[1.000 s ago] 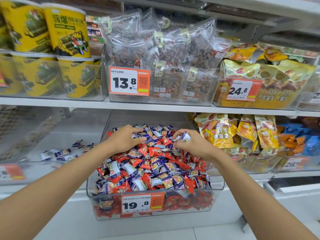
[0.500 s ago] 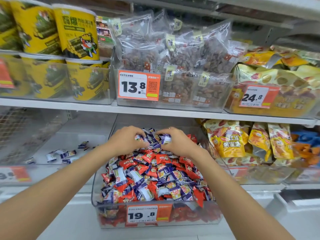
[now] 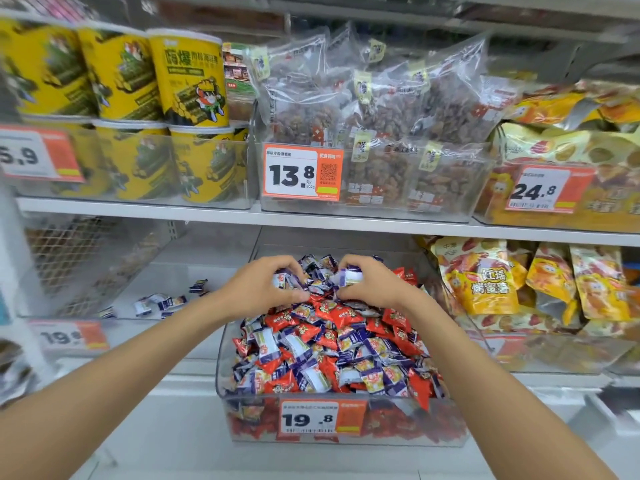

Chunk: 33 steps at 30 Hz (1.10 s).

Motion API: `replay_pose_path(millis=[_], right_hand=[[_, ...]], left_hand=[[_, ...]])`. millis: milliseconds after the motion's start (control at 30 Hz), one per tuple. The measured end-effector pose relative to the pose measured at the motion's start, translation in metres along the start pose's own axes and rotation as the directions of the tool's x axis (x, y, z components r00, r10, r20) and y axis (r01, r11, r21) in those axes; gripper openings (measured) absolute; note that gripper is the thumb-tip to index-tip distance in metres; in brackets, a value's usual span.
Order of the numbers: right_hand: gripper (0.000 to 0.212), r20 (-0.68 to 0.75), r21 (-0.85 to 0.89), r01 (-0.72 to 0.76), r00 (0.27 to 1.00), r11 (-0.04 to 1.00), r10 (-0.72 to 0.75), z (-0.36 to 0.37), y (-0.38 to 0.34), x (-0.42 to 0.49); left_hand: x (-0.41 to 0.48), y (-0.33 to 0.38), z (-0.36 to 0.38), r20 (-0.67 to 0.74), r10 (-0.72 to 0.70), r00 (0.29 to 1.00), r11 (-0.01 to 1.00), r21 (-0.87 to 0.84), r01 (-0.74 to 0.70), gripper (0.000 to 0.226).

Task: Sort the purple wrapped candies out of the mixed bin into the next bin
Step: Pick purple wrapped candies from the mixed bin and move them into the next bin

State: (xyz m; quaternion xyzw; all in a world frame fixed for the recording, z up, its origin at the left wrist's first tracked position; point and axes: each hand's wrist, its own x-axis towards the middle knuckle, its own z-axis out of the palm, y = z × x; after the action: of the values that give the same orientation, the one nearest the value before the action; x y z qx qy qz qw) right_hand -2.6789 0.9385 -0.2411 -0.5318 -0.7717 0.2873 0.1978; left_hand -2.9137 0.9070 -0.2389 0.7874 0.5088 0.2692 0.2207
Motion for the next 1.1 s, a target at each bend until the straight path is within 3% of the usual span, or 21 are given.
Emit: replay_pose_path(millis=[67,167,300,367,500,700,833,933,1100], right_hand=[[0.023,0.0,0.126,-0.025,1.0,0.992,0.026,-0.006,-0.003,-0.011],[0.036,0.04,0.192,-0.088,0.996,0.977,0.082,-0.011,-0.008,-0.024],[0.028,0.032,0.338,-0.078,0.997,0.938,0.071,-0.012,-0.007,-0.029],[0.037,0.043,0.424,-0.089,0.996,0.901,0.078,-0.01,-0.003,-0.028],[0.026,0.041,0.589,-0.129,0.991,0.798,0.129,-0.009,-0.005,-0.034],[0.02,0.005,0.369,-0.131,0.99,0.92,0.139,-0.004,-0.04,-0.046],[0.033,0.024,0.276,-0.05,0.999,0.96,0.045,0.024,-0.085,-0.042],[0.025,0.059,0.253,0.069,0.995,0.965,-0.086,0.053,-0.134,-0.017],[0.026,0.131,0.004,0.216,0.968,0.976,-0.214,0.113,-0.189,0.063]], left_hand=[[-0.002,0.003,-0.002,0.0,0.016,1.0,0.999,-0.047,-0.016,0.015],[-0.004,0.005,-0.004,-0.01,0.004,1.0,0.997,-0.072,-0.005,0.018],[-0.005,0.006,-0.002,0.002,-0.032,0.999,0.998,-0.052,0.032,0.026],[-0.006,0.006,-0.002,-0.024,-0.022,0.999,0.998,-0.055,0.021,0.022],[-0.009,0.008,-0.001,-0.075,-0.075,0.994,0.974,-0.219,0.057,0.019],[-0.028,0.0,-0.017,-0.098,-0.117,0.988,0.967,-0.239,0.09,0.032],[-0.057,-0.043,-0.044,-0.14,-0.178,0.974,0.945,-0.299,0.129,0.031],[-0.082,-0.088,-0.07,-0.174,-0.283,0.943,0.903,-0.379,0.201,0.024],[-0.088,-0.171,-0.113,-0.292,-0.419,0.86,0.907,-0.174,0.383,0.025]])
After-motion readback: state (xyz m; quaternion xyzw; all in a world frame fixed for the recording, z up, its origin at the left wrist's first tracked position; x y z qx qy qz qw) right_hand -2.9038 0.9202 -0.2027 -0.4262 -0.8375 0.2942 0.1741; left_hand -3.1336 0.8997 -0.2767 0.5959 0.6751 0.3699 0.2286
